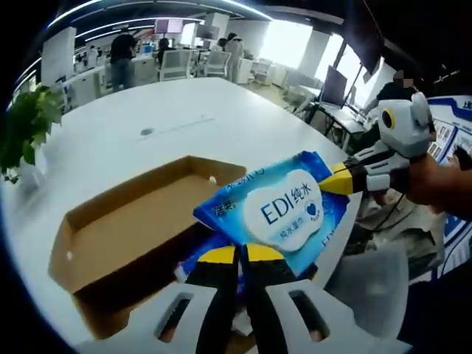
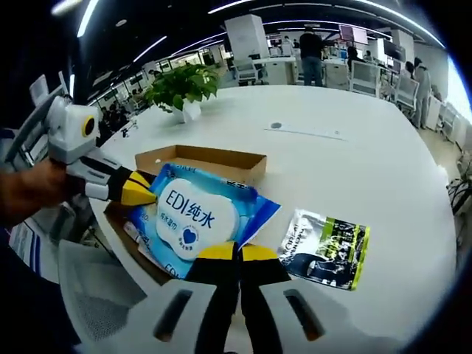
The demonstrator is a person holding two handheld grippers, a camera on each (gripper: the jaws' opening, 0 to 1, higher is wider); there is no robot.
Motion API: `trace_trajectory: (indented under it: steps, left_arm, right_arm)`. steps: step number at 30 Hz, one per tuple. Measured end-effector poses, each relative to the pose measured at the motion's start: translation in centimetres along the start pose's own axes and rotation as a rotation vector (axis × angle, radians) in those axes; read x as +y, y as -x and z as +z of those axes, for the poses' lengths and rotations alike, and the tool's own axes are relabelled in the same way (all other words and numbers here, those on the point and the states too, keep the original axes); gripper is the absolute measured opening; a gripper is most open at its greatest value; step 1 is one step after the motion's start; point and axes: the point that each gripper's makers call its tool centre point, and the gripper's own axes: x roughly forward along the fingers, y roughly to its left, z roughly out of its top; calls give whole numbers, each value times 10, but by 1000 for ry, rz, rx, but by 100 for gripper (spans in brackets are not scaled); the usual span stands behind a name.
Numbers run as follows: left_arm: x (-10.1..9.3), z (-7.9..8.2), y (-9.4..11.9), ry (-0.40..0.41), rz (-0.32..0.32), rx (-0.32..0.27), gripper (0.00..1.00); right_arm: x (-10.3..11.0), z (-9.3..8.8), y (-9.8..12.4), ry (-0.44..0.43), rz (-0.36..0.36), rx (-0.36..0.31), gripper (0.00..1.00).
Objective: Operate the shoe box by opening the lid, removing the specified soft item, and placing it in the target area until the item is outside and the box remains undamaged.
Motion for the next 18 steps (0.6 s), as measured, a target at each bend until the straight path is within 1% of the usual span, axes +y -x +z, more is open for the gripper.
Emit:
trace_trajectory:
  steps: [11, 18]
  left_arm:
    - [-35, 15, -36, -31, -43, 23, 0]
    - [-52, 24, -58, -47, -69, 37, 0]
  right_arm:
    - [-45, -11, 22, -34, -42, -9, 0]
    - [-73, -20, 31, -55, -66, -6, 0]
